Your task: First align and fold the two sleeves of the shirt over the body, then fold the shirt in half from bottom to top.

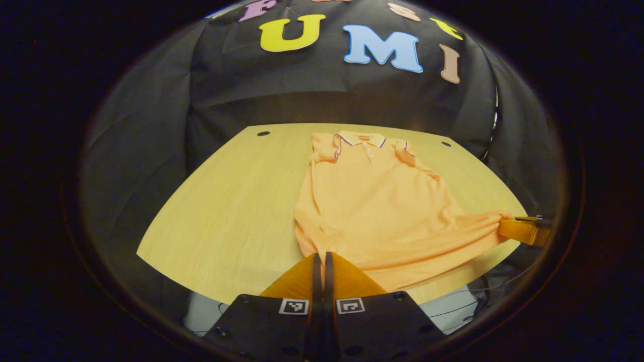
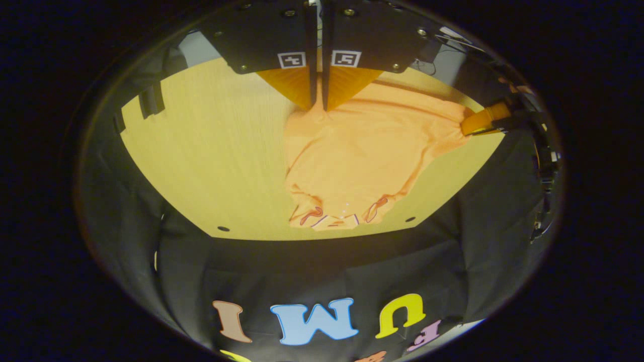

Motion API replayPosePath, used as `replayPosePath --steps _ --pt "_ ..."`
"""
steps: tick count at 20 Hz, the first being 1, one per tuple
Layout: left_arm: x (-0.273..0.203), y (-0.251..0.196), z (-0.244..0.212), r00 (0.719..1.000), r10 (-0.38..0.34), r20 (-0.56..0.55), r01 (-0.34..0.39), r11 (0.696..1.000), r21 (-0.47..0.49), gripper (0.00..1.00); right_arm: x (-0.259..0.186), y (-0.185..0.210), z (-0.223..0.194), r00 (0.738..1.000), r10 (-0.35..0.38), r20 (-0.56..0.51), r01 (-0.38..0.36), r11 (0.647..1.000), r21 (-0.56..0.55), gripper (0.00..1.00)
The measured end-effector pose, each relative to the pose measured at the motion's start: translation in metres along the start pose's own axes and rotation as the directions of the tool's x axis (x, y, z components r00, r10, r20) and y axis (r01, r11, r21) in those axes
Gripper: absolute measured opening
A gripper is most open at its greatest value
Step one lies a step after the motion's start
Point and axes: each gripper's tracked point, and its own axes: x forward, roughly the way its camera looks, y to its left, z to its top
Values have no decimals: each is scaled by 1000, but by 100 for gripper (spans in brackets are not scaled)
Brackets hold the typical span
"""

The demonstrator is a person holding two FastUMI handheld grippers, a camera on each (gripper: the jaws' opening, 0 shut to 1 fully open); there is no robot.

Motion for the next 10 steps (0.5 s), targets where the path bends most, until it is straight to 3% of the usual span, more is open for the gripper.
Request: replayPosePath --steps 10 --pt "42 -3 107 991 -50 124 49 999 10 6 29 -4 98 990 -54 132 54 999 0 4"
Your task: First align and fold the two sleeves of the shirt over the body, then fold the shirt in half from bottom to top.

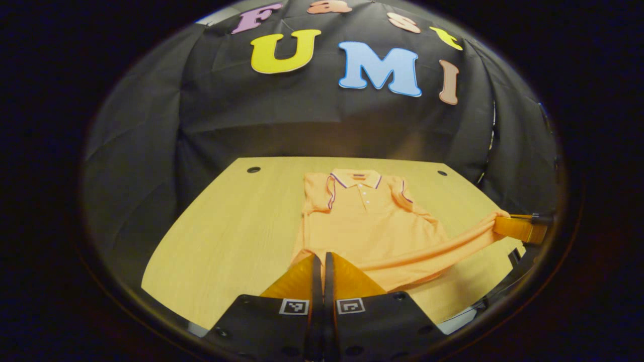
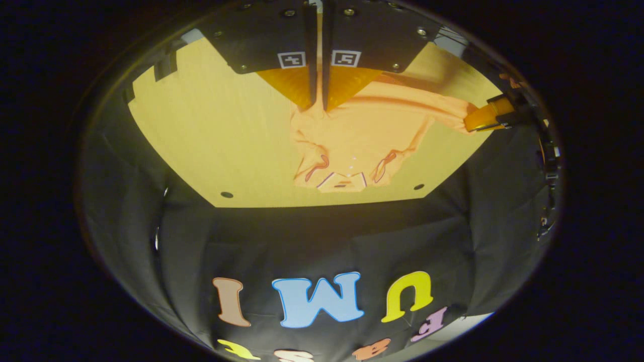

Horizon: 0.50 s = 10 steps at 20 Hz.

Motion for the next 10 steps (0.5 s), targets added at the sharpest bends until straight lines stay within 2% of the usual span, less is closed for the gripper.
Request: replayPosePath --steps 4,10 --pt "37 2 37 1000 -12 29 13 1000 -25 6 28 2 40 999 -16 40 17 1000 -24 5" --pt "87 1 87 998 -29 60 29 999 -13 6 74 1 89 997 -32 75 34 999 -22 4"
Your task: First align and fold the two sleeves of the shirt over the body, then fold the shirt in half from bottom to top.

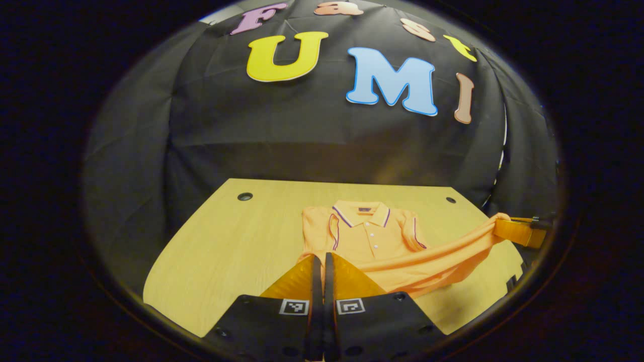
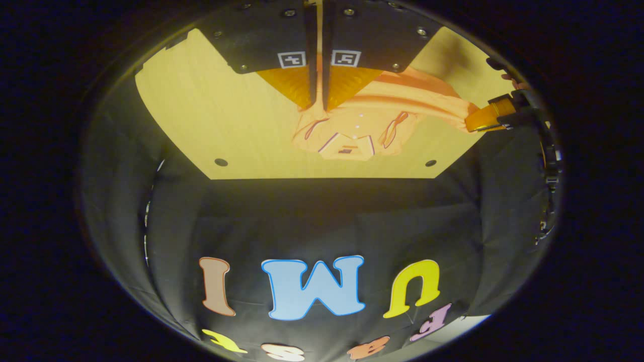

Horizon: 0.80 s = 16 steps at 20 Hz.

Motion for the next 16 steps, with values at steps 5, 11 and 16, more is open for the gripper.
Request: replayPosePath --steps 5,11,16 --pt "52 7 39 1000 -28 14 28 999 25 6 42 -3 30 999 -28 15 28 999 16 4" --pt "109 2 70 997 -71 19 70 996 47 6 90 -11 57 997 -76 2 76 997 26 4" --pt "160 -1 92 994 -102 40 99 993 64 6 136 -22 71 993 -116 -12 116 993 24 4"
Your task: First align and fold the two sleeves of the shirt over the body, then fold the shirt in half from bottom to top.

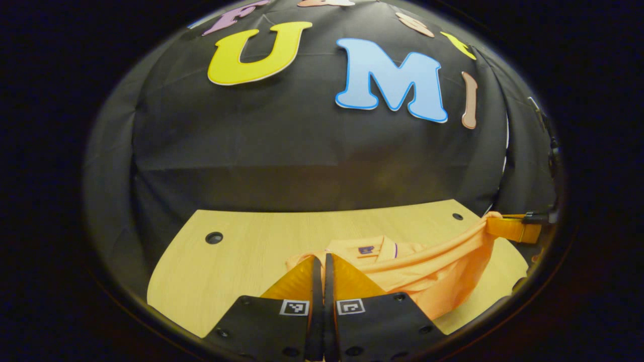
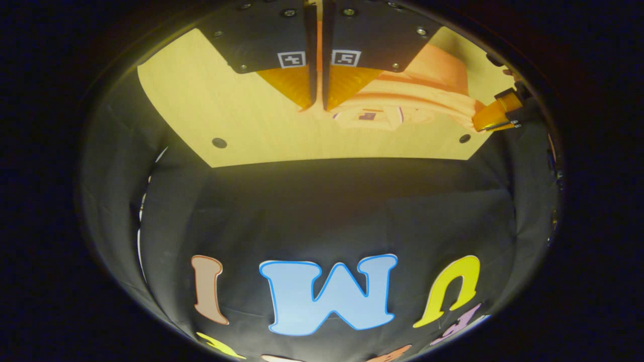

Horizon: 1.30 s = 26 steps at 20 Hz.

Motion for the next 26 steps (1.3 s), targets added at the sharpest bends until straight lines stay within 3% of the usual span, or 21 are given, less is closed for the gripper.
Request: replayPosePath --steps 9,18,26 --pt "73 11 31 998 8 64 -8 1000 -11 6 81 -1 10 1000 -10 -23 10 1000 -17 4" --pt "120 20 7 998 45 47 -46 999 8 6 126 0 -9 998 -21 -66 21 1000 -10 4" --pt "137 21 -22 997 67 -33 -67 998 21 6 144 -1 -32 992 -34 -119 28 999 -45 7"
